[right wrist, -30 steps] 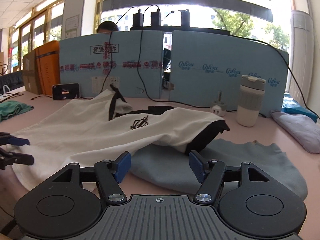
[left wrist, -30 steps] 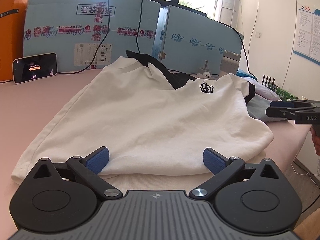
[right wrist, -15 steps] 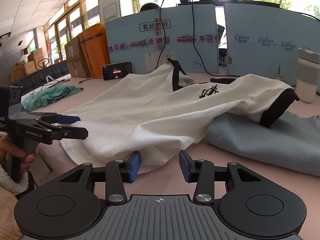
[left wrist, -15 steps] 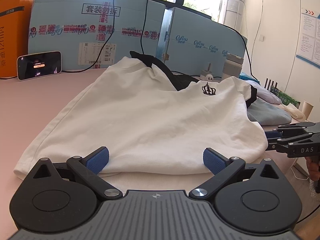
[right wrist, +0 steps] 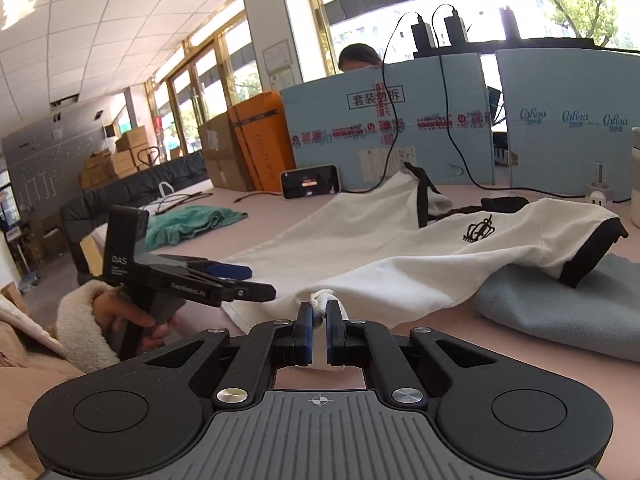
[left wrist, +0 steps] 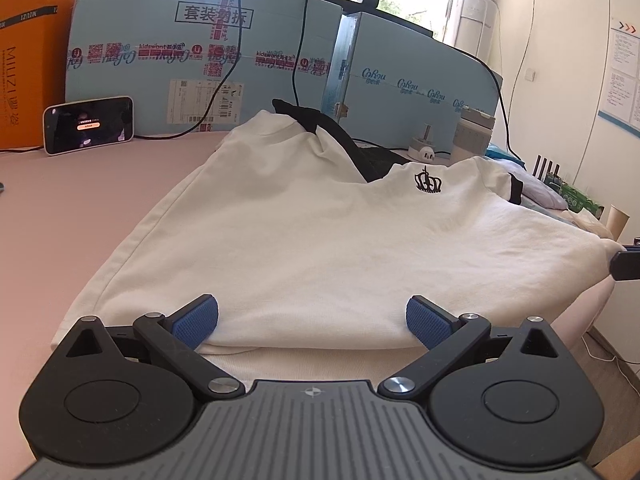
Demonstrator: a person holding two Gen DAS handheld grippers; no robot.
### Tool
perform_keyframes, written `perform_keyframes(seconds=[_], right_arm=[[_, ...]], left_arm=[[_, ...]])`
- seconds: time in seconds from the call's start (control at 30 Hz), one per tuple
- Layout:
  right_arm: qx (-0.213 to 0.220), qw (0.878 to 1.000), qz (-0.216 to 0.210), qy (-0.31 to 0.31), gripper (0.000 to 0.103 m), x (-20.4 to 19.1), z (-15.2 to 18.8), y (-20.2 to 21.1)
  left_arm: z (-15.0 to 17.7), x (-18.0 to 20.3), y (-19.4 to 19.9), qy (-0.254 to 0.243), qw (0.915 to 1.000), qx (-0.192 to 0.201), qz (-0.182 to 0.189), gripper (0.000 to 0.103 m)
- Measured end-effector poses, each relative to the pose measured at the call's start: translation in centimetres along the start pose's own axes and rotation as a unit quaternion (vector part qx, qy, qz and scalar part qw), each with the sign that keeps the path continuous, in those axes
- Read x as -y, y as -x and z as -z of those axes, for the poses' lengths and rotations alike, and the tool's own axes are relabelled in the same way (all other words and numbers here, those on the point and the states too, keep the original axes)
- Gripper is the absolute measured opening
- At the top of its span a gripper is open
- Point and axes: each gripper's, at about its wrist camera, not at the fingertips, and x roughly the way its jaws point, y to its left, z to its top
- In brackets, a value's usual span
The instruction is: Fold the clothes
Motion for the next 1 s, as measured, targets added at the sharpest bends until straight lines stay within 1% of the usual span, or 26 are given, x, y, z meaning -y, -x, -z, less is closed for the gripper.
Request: perform_keyframes(seconds=[0.07,0.17,0.3,0.4,0.47,0.57,0.63,0.7,0.77,0.87,1.0], right_arm=[[0.004,1.0,-0.015,-0.004,0.006,-0.2,-0.1,0.6],[-0.002,1.0,-0.028,-0.005,0.006,-0.5,0.0,0.8],[-0.018,0.999,-0.048,0.002,0.005,-0.9,0.7,0.7],[-0.033,0.998,-0.043,0.009,0.006,-1.0,1.4,0.5],[-0.043,0.999,-0.022,0.015,0.01,-1.0,1.8,0.4],[-0.044,0.999,0.004,0.013,0.011,-0.5,2.1,0.3],[-0.041,0.999,0.013,0.01,0.018,-0.2,2.1,0.3],[-0.039,0.999,0.027,0.009,0.036,0.1,2.0,0.0],[-0.039,0.998,0.039,0.004,0.046,0.5,1.8,-0.6],[-0.042,0.997,0.054,-0.017,0.047,1.6,1.7,-1.6],[-0.04,0.994,0.077,-0.072,0.047,4.1,1.3,-3.0]], left_arm=[[-0.1,-0.2,0.3,0.002,1.0,0.002,-0.006,0.101],[-0.2,-0.5,0.8,0.003,0.9999,0.004,-0.016,0.101],[-0.3,-1.1,1.1,0.009,0.9995,0.005,-0.029,0.101],[-0.2,-1.3,1.2,0.014,0.9994,0.003,-0.032,0.101],[-0.1,-1.3,1.2,0.015,0.9994,0.002,-0.032,0.101],[0.1,-1.4,1.3,0.016,0.9993,0.0,-0.034,0.101],[0.3,-1.5,1.4,0.019,0.9991,-0.002,-0.038,0.101],[0.5,-1.7,1.6,0.023,0.9989,-0.002,-0.042,0.101],[0.6,-2.0,1.8,0.027,0.9985,-0.002,-0.047,0.101],[0.7,-2.5,2.3,0.035,0.9979,0.001,-0.055,0.101],[0.8,-2.7,2.7,0.039,0.9974,0.0,-0.061,0.101]])
